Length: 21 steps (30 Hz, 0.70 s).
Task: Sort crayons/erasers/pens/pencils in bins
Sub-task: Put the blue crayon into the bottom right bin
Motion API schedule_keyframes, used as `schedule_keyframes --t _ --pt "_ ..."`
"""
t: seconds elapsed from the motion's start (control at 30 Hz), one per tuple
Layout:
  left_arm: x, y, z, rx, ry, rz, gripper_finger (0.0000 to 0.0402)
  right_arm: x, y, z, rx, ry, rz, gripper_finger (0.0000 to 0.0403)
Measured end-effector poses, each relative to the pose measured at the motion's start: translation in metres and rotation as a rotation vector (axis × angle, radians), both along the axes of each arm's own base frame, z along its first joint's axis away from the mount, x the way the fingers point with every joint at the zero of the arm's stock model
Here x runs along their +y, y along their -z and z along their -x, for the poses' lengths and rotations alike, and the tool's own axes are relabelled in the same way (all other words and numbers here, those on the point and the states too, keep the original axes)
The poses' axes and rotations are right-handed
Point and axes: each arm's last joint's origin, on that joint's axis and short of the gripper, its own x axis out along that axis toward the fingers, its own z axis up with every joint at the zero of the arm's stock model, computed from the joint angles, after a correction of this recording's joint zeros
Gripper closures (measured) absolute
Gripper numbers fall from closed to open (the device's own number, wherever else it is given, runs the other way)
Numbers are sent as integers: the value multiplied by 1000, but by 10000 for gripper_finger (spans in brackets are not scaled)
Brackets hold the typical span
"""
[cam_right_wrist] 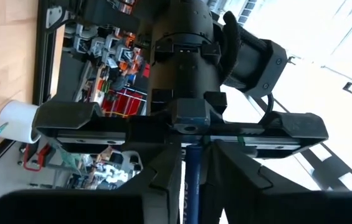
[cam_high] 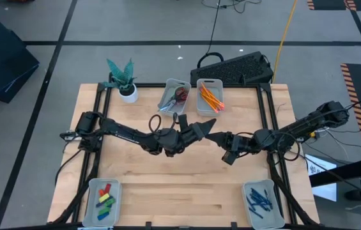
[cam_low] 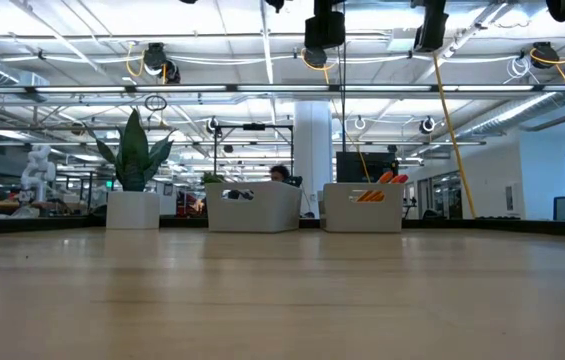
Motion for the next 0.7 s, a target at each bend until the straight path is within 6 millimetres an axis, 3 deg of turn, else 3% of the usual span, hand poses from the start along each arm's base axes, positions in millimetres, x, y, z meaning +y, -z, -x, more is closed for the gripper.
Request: schedule_keyframes --t 0.4,0.57,0.7 --pt "-1 0 0 8 10 -14 366 0 0 0 -3 -2 -47 375" --pt "-2 0 0 32 11 -64 364 2 1 1 -3 -12 -55 376" --pt "-3 -1 0 53 29 -139 340 8 0 2 -5 -34 -65 371"
